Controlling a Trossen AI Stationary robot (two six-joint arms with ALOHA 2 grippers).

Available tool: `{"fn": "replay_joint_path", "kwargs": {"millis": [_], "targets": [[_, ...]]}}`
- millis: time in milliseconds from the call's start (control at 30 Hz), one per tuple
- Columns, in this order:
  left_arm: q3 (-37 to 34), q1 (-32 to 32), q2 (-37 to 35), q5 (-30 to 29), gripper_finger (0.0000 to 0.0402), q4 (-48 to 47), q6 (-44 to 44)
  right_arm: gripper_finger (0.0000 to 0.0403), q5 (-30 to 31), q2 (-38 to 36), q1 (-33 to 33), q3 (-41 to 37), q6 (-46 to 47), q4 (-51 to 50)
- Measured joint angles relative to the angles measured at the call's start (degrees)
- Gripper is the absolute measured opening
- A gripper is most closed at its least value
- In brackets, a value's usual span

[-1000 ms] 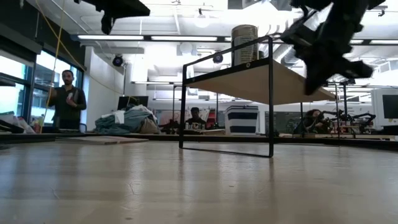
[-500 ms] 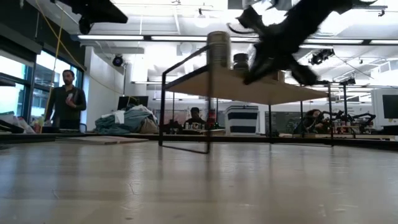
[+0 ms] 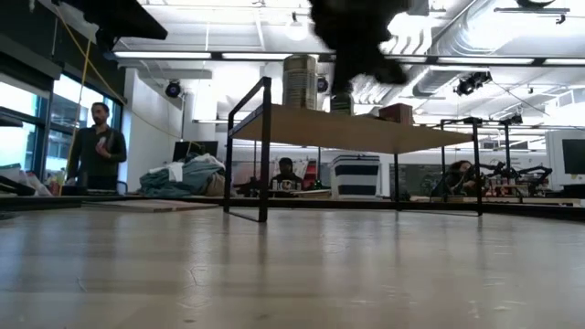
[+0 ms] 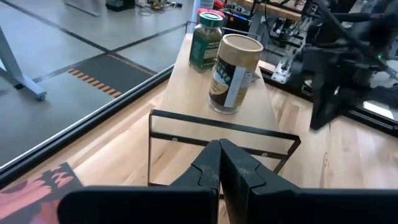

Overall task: Shelf spices
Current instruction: Adjust the shelf to the center of the table

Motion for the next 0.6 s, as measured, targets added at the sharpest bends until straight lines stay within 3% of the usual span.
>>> {"fn": "replay_joint_path", "kwargs": {"millis": [133,300,600], "targets": [[0.0,0.0,-1.4,-0.4,0.0000,-1.4,0.0,0.0000,1.7,-6.5,3.2,0.6,5.7,-16.4],[-0.5,0.0,-1.7,-0.5,0.0000,-3.3,0.0,0.0000,8.7,-11.4,6.0,0.5,21.6,-39.9],[-2.3,0.0,-1.1,0.1,0.0000,-2.1,-4.6,0.0000,27.9,-26.1,-2.5,-12.3,45.7,-38.5]]}}
